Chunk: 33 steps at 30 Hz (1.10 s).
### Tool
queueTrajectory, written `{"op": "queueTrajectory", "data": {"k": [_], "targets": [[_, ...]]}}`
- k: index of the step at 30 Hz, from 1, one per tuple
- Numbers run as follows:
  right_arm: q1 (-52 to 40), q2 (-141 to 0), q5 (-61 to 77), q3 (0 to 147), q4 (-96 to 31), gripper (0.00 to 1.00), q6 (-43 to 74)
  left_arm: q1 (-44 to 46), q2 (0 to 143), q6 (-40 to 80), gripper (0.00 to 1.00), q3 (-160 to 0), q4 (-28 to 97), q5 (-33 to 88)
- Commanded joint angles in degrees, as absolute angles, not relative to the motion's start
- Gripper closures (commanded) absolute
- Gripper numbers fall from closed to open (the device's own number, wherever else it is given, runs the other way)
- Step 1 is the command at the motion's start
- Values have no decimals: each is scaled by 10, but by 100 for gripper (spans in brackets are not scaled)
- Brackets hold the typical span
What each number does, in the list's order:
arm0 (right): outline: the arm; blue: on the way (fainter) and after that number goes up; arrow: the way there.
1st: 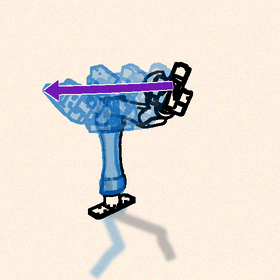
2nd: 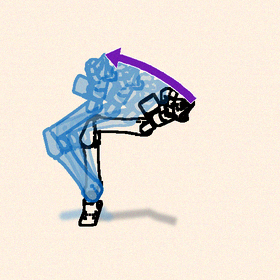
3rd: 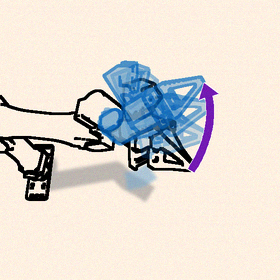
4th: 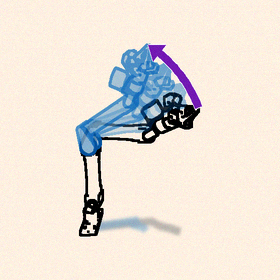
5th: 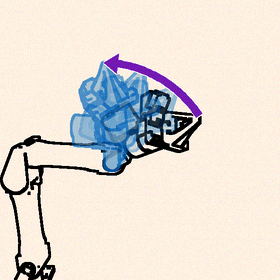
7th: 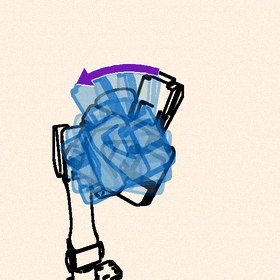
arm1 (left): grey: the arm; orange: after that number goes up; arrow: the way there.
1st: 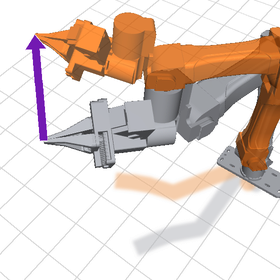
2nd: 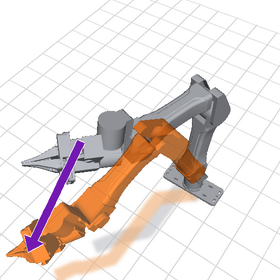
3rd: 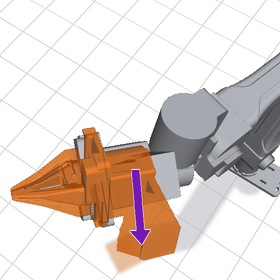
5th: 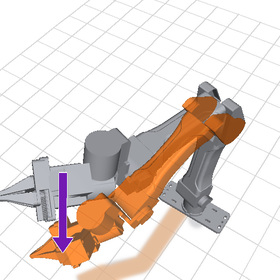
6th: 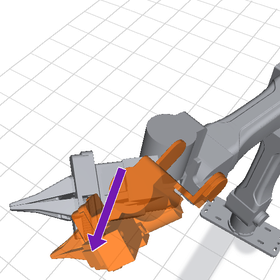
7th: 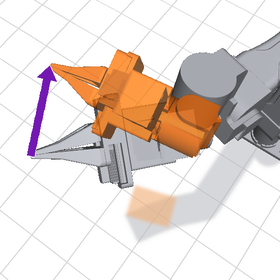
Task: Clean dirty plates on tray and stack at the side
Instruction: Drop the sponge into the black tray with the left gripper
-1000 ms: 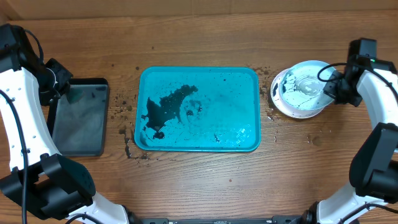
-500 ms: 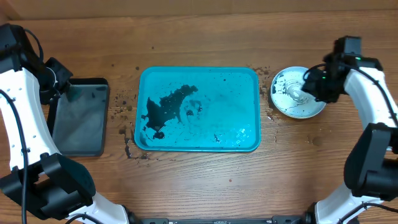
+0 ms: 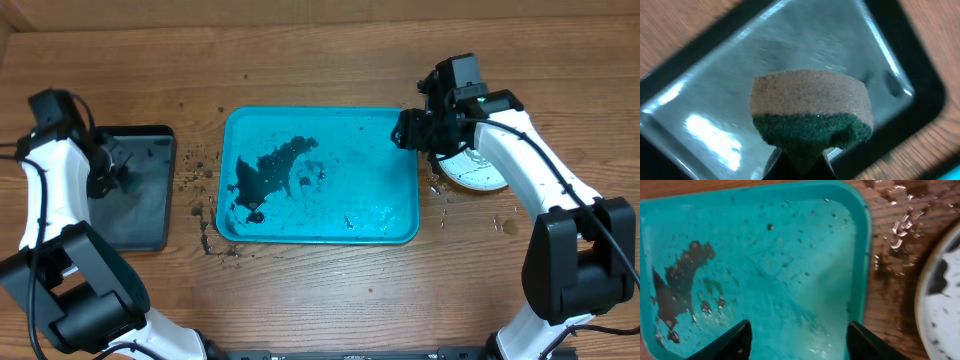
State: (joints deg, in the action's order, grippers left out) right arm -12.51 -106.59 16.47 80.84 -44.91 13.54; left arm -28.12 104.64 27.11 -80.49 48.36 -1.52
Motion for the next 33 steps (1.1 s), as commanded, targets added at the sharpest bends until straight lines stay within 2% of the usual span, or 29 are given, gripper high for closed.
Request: {"op": "queueTrajectory", "data": {"k": [1,4,10,12,15,17,20,22,27,31,33], "targets": [[-145,-1062,168,806,-435,30,138,-311,1047,290,93,-771,459,-27],[-167,-1062,168,806,-407,23,138,-314,1047,290,96,-740,430,-7],[-195,-1062,168,806,-391,20,138,-314,1047,289,95,-695,362,43],[-202,-1062,168,806,-390,17,138,-314,1047,290,85,-685,335,46],[-203,-1062,168,806,-391,17,138,-314,1047,289,83,-685,316,46],[-203,-1062,168,806,-390,16,138,-314,1047,290,70,-685,310,46],[-203,-1062,169,806,-390,9,151,-314,1047,289,60,-686,297,63],[-203,-1061,168,807,-392,0,151,-316,1044,289,61,-692,300,72],[-199,-1037,166,808,-393,0,150,-316,999,289,55,-735,360,103],[-189,-958,112,808,-414,0,150,-316,896,262,52,-791,456,108],[-189,-906,50,808,-445,0,150,-315,841,211,57,-798,480,130]]}}
